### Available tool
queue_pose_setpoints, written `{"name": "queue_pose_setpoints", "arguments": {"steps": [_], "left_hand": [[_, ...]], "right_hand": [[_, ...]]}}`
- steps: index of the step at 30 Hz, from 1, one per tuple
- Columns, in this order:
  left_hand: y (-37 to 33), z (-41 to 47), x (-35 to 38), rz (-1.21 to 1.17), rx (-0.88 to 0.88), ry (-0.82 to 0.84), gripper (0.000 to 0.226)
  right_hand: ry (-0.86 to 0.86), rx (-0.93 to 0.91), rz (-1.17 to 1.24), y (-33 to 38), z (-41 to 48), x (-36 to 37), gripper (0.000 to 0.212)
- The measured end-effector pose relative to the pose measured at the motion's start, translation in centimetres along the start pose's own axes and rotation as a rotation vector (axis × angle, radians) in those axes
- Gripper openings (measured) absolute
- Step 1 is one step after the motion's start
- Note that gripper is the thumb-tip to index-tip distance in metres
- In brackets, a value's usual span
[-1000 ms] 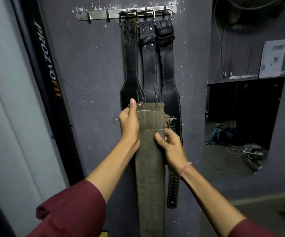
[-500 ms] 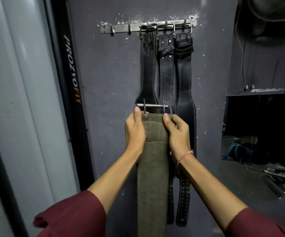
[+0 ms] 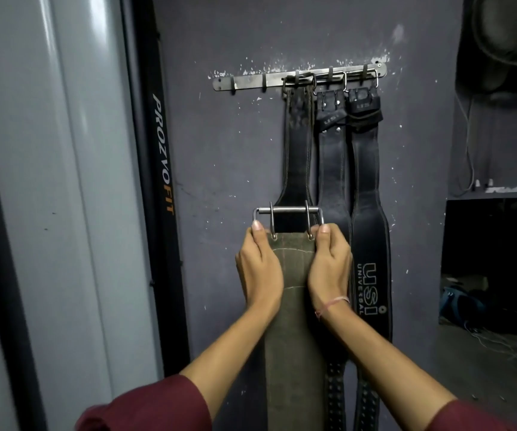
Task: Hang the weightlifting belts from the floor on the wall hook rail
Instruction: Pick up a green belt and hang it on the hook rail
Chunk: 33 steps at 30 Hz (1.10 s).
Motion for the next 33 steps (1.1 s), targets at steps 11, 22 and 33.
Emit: {"name": "queue_pose_setpoints", "arguments": {"steps": [11, 22, 33], "left_hand": [[3.3, 10.2, 3.1, -0.215, -0.057, 0.209, 0.047], [-1.2, 22.5, 9.4, 0.024, 0.247, -0.288, 0.053], [-7.6, 36.6, 11.9, 0.253, 0.237, -0.376, 0.052]], "right_hand": [[0.03, -0.136, -0.065, -2.1, 6.6, 6.5, 0.029], [0.029, -0.311, 0.045, -3.0, 21.2, 12.2, 0.03], [-0.039, -0.34, -0.042, 1.5, 33.8, 19.2, 0.037]]}}
Point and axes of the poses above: each hand's wrist, its own z-axis towards the middle knuckle, its own x-axis out of the palm, y = z × x, the point moved 8 cm from there along z, towards the middle knuckle, and after that the axes turned 10 degrees about z, right-handed, at the moved point
